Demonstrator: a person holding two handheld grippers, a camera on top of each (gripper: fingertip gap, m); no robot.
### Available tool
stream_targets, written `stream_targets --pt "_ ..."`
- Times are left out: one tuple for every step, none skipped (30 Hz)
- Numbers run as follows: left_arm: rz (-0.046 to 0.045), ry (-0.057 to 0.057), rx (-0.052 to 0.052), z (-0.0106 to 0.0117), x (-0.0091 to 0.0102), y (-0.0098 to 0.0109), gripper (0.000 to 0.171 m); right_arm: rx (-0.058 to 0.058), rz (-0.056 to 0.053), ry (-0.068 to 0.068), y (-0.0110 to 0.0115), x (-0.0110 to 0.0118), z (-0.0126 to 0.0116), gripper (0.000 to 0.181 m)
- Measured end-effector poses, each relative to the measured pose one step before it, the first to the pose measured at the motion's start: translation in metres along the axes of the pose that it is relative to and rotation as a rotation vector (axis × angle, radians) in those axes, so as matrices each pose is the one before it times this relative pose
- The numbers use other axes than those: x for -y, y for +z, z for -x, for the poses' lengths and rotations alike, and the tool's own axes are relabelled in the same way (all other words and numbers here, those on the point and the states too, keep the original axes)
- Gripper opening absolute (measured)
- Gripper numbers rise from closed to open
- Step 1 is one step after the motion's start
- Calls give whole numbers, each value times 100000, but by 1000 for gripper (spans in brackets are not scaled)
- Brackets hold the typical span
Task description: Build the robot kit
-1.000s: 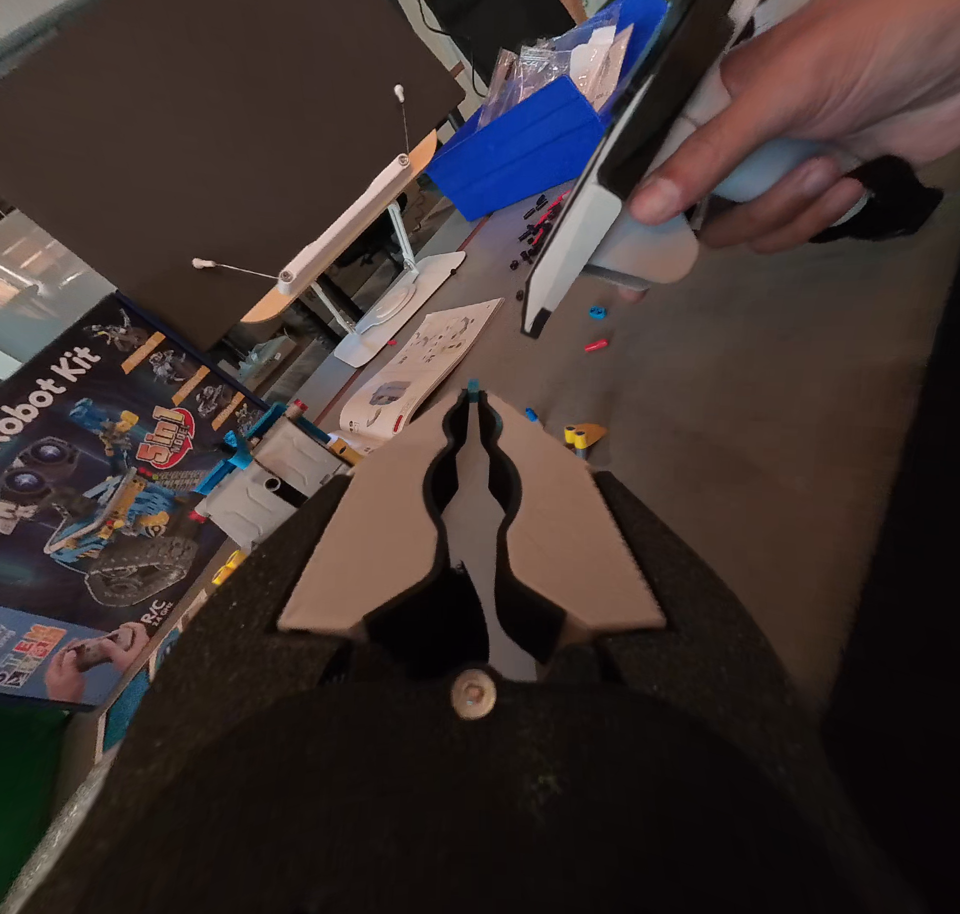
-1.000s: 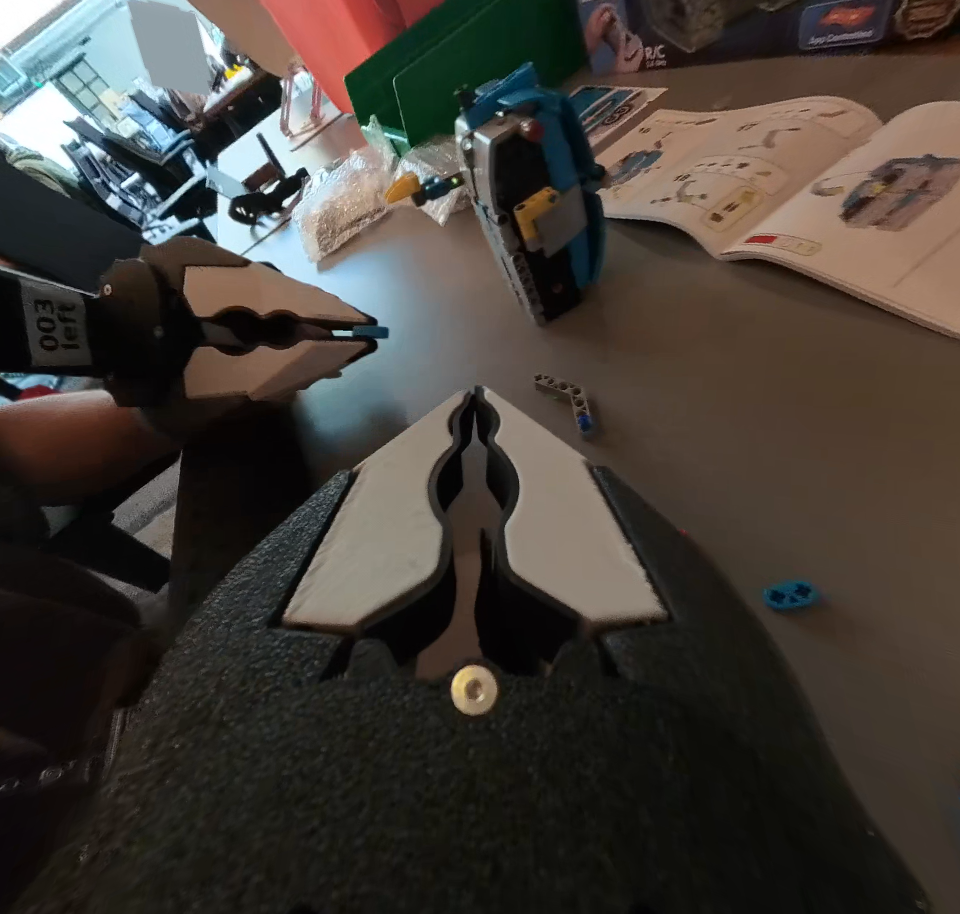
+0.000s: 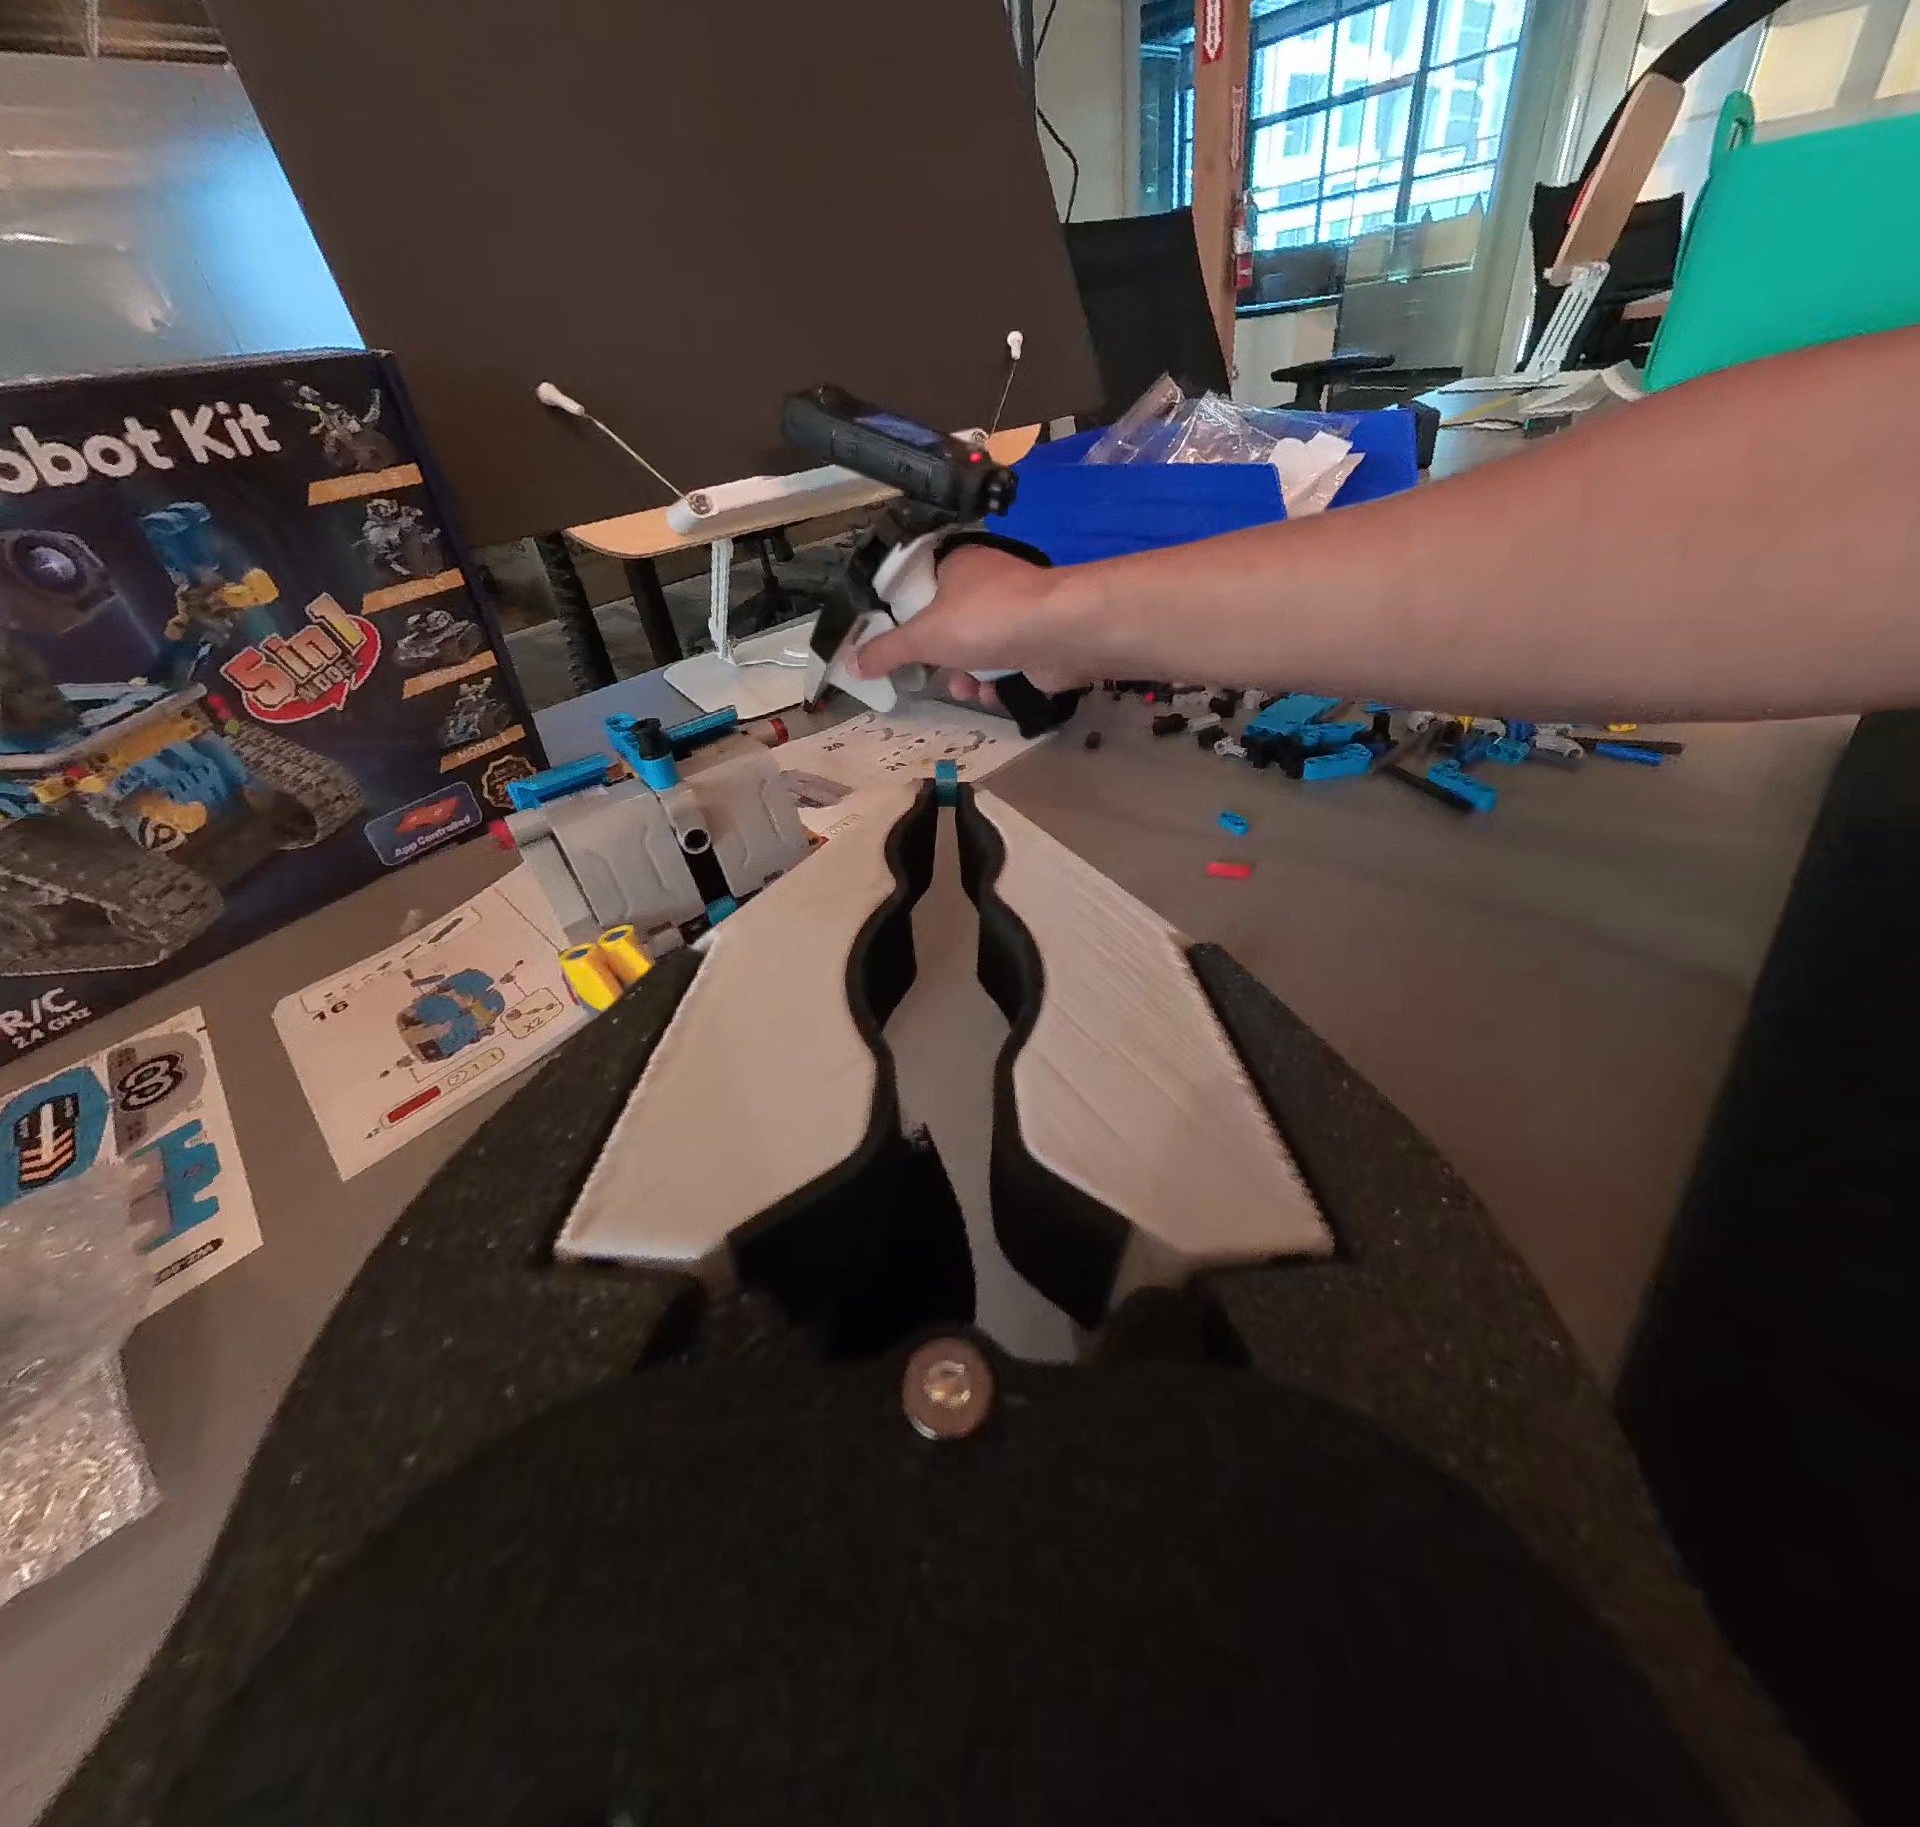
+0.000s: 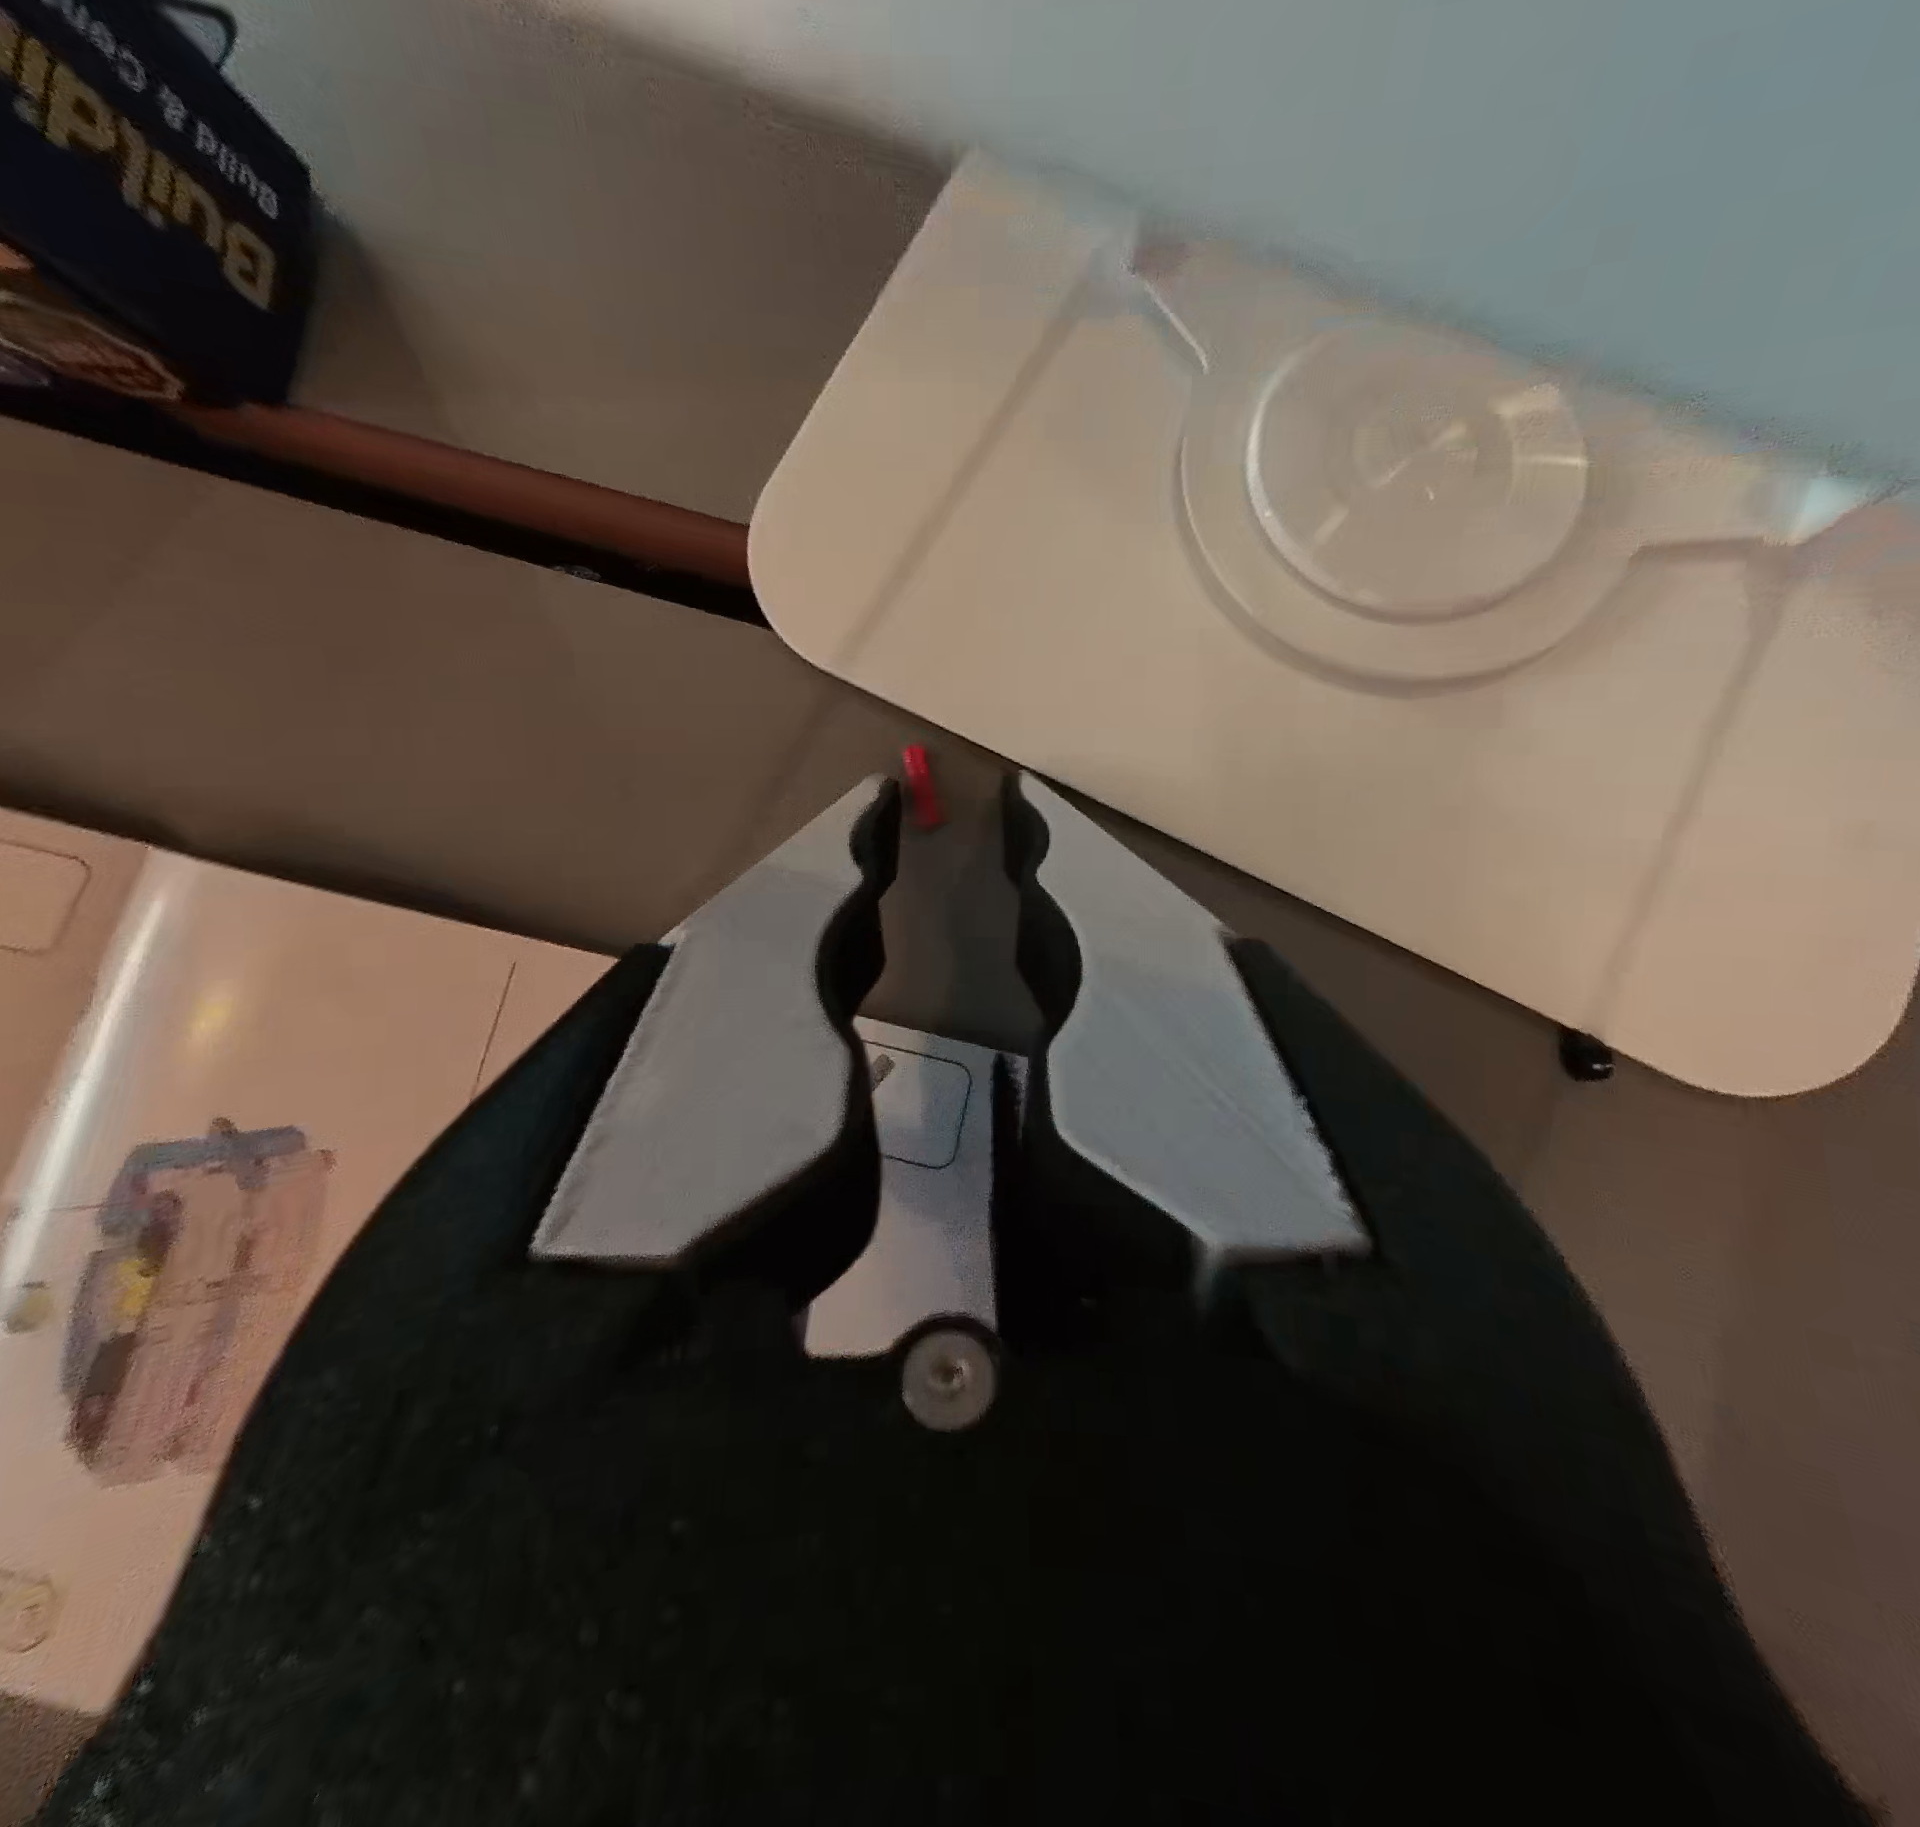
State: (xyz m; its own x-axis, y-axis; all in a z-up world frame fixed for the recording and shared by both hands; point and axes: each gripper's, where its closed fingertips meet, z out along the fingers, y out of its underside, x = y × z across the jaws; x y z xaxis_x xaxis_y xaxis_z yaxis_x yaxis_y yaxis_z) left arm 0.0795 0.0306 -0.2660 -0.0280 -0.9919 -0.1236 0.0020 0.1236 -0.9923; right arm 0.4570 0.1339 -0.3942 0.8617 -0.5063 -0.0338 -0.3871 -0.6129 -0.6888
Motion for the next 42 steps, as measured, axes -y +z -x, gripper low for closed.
stream_targets --pt "-229 484 -428 -127 34 9 3 1333 -1741 -2998 29 11 432 10" --pt "-116 698 -740 -205 15 43 3 1029 -1803 -2450 55 42 400 4" --pt "-4 908 -485 -173 3 57 3 -659 -409 -2458 19 33 4 3" --pt "-69 732 -172 -101 18 41 3 234 625 -1688 -9 19 7 3" --pt "-259 -29 -241 -48 28 9 3 803 662 -1766 -67 -13 17 3" --pt "-389 -919 -188 48 44 -10 3 2789 878 -1883 -195 -81 335 3" --pt "-554 -1536 223 180 62 -54 3 7095 51 -2611 -524 37 1192 3" --pt "-834 -2172 282 262 102 -100 3 7653 -3077 -3658 -1081 436 1682 3" --pt "-915 -2925 39 293 93 -110 3 7695 -4701 -5218 -1564 683 2219 3" --pt "-844 -3330 222 341 95 -107 3 9130 -4909 -5963 -1858 769 2961 3" --pt "-782 -3205 408 387 74 -82 3 12417 -6604 -4992 -2016 1034 3980 3" --pt "-565 -2851 232 330 40 -44 3 11126 -7104 -2501 -1701 1064 4229 3" --pt "-347 -2386 281 281 20 -24 3 11477 -4743 -391 -1120 622 4422 3" --pt "-297 -1656 291 215 25 -2 3 13638 -3317 -1574 -605 136 4770 4" --pt "-319 -821 161 115 35 -4 3 9745 -3971 -492 14 -47 4009 3" --pt "-267 -26 151 28 49 -1 3 5669 -2486 1104 434 -430 2944 3" --pt "-133 554 46 -47 34 -7 3 5488 -2017 1539 588 -624 2450 4" --pt "-497 850 -35 -100 104 -18 3 2061 -4256 2022 513 -300 1489 4" --pt "-814 1200 -7 -134 179 -32 3 -1112 -3869 2753 344 -127 631 4" --pt "-343 1592 222 -121 100 7 3 519 -1602 2481 347 -69 597 4" --pt "117 1667 316 -99 15 32 3 -455 -1668 379 282 61 347 4" --pt "98 1338 -197 -172 0 51 3 -2056 -472 279 266 -184 -58 4" --pt "-180 994 -355 -200 45 30 3 -756 1156 945 306 -443 -23 4" --pt "-264 995 -282 -170 81 8 3 -595 697 999 256 -343 -50 4" --pt "126 980 -601 -194 -6 28 3 836 -123 843 188 -134 159 4" --pt "344 963 -553 -207 -47 43 3 238 -207 215 146 -42 106 4" --pt "270 1537 -135 -168 -19 33 3 -1844 2192 -1210 169 -341 -196 4" --pt "599 2463 394 -118 -65 23 3 -1602 1745 -2230 196 -283 -88 4" --pt "360 2790 1547 124 -9 -46 3 331 -746 -1061 72 108 225 4" --pt "-545 1017 2189 386 110 -154 3 961 -690 43 6 161 235 4" --pt "-498 -1598 2245 594 65 -157 3 843 -729 -325 -32 136 166 4" --pt "-59 -2354 2464 710 -38 -119 3 110 -1545 -1022 -123 212 56 3" --pt "-154 -1904 1623 567 -9 -70 3 -187 -1555 -895 -156 256 -6 3" --pt "287 -1201 -332 145 -89 23 3 531 -1353 -670 -136 235 85 3" --pt "1029 40 -1119 -176 -199 111 3 259 -1302 -363 -46 184 52 3" --pt "1012 1611 -813 -322 -184 161 3 -865 120 -81 92 -74 -116 3" --pt "248 2372 74 -269 -34 125 3 303 673 -34 199 -201 57 4" --pt "6 1794 200 -159 22 88 3 175 1342 241 201 -308 30 4" --pt "278 382 -231 -70 -56 47 3 -221 252 -215 74 -112 -7 4" --pt "238 -458 -313 -9 -62 4 3 -308 167 -182 49 -59 -21 4" --pt "-138 -83 -129 -2 29 -19 3 275 -151 493 32 -18 9 4" --pt "-669 86 -265 -46 111 -43 3 1109 -766 1295 10 82 92 3"
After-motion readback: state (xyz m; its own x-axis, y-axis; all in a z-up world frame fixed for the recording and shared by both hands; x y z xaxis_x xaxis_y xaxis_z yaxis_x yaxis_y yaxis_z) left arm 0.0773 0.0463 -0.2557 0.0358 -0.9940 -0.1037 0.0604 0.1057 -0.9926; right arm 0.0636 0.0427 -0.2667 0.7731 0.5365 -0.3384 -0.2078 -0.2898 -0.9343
